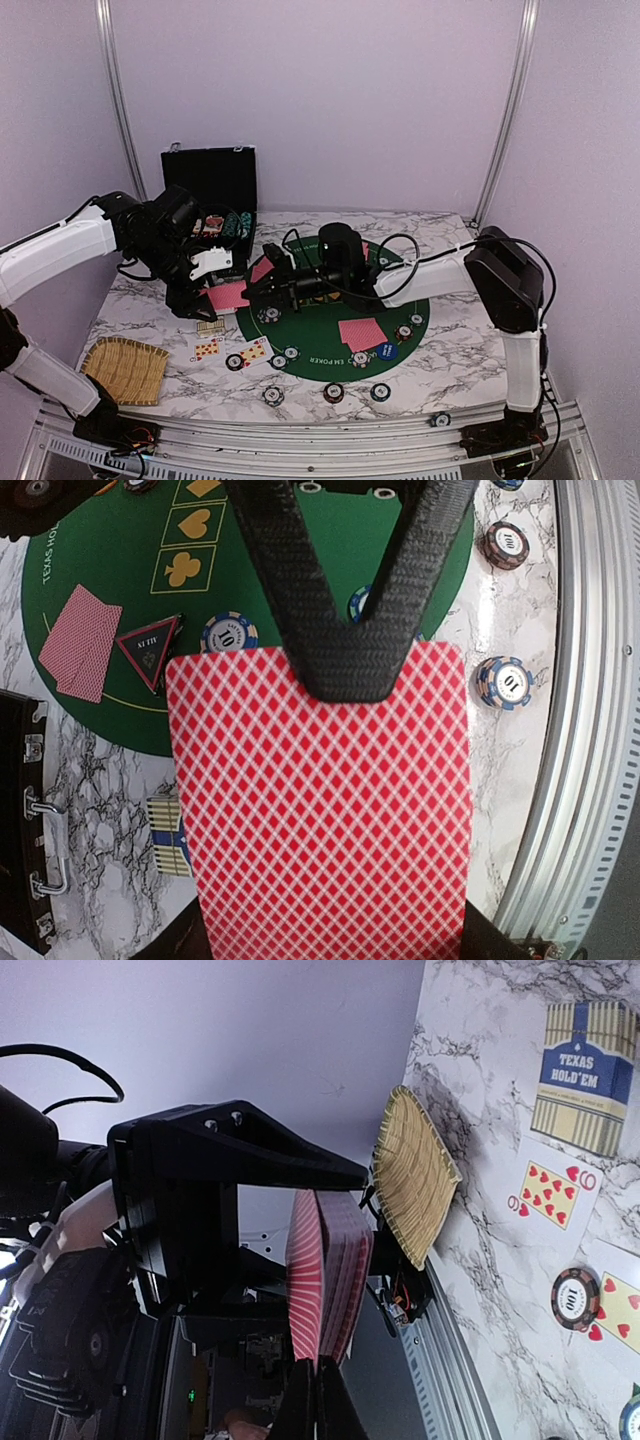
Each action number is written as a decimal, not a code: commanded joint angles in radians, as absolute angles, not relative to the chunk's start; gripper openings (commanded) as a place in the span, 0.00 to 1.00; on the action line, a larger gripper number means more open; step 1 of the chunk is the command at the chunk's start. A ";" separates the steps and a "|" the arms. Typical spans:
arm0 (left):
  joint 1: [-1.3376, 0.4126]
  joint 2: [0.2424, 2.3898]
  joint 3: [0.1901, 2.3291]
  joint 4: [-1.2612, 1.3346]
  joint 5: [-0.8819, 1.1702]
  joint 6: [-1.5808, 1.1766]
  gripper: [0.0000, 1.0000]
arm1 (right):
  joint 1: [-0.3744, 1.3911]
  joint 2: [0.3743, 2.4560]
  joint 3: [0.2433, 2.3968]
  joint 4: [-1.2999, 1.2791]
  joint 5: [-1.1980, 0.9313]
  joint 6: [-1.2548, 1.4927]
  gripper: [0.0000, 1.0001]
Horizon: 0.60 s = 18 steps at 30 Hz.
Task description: Distribute texas hold em gaming equipment
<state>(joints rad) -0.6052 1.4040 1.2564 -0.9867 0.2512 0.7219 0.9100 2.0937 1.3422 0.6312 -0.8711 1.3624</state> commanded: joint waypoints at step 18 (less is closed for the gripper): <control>-0.603 1.379 1.238 -0.988 0.218 0.727 0.00 | 0.827 1.953 1.217 0.656 -0.920 1.362 0.00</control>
<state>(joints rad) -0.6048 1.4036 1.2476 -0.9848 0.2203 0.7219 0.8326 1.9991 1.2182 0.6613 -0.9009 1.3830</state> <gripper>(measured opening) 0.654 0.008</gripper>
